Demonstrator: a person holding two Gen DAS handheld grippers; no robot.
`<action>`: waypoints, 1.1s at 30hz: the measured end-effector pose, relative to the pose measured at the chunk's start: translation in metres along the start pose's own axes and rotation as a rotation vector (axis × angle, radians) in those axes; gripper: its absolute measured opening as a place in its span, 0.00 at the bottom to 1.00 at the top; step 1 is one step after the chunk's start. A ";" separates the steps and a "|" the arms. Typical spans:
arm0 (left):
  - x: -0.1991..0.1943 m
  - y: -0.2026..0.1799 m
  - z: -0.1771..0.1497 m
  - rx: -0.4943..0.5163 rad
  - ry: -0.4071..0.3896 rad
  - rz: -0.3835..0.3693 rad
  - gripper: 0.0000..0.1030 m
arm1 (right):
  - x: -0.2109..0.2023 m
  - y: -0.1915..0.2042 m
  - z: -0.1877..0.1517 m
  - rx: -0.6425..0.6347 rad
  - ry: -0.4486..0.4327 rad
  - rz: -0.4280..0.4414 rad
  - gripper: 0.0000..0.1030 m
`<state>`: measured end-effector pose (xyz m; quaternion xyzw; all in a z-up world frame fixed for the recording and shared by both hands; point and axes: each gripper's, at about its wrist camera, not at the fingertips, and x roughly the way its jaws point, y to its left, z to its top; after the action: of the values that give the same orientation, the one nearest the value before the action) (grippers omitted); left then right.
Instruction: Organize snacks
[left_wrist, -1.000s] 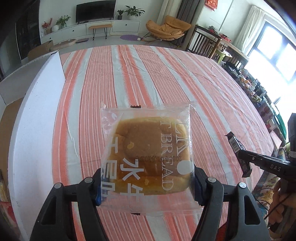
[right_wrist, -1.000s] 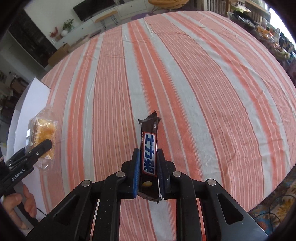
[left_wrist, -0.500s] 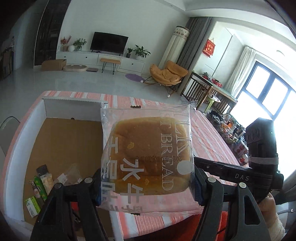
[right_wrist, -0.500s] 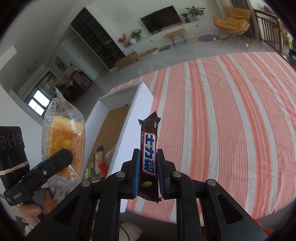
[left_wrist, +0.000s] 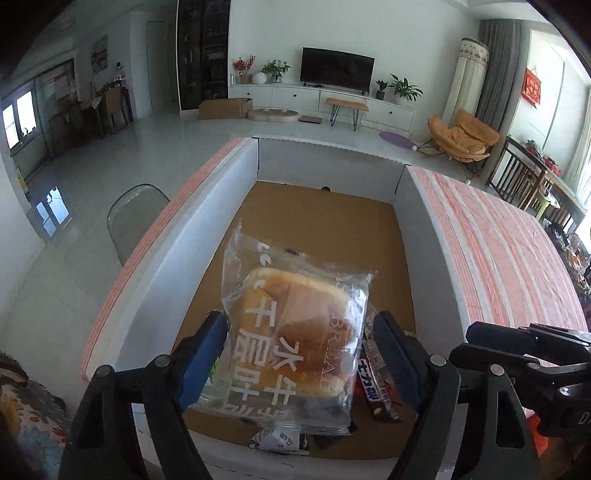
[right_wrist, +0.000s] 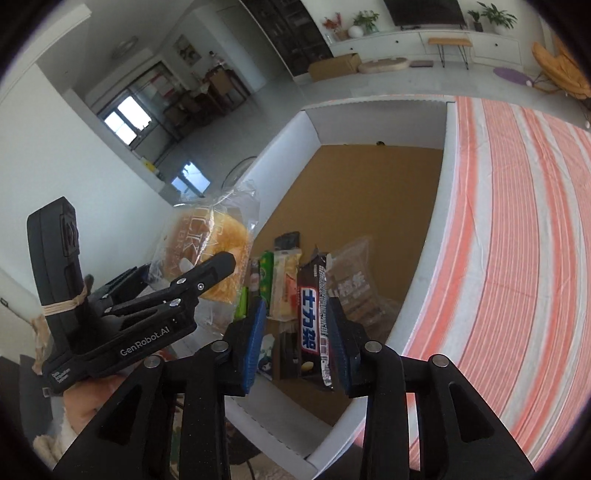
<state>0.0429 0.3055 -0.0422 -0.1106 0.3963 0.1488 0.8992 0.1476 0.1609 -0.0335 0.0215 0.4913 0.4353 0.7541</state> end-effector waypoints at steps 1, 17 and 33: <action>-0.001 -0.003 -0.002 0.009 -0.022 0.012 0.84 | 0.001 -0.002 -0.001 -0.003 -0.001 -0.014 0.55; -0.040 -0.025 0.000 0.038 -0.124 0.192 1.00 | -0.047 0.023 -0.021 -0.189 -0.139 -0.242 0.79; -0.047 -0.017 -0.009 0.080 -0.120 0.279 1.00 | -0.049 0.033 -0.026 -0.270 -0.194 -0.379 0.81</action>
<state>0.0128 0.2781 -0.0117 -0.0096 0.3592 0.2629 0.8954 0.0998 0.1375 0.0036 -0.1303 0.3491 0.3439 0.8619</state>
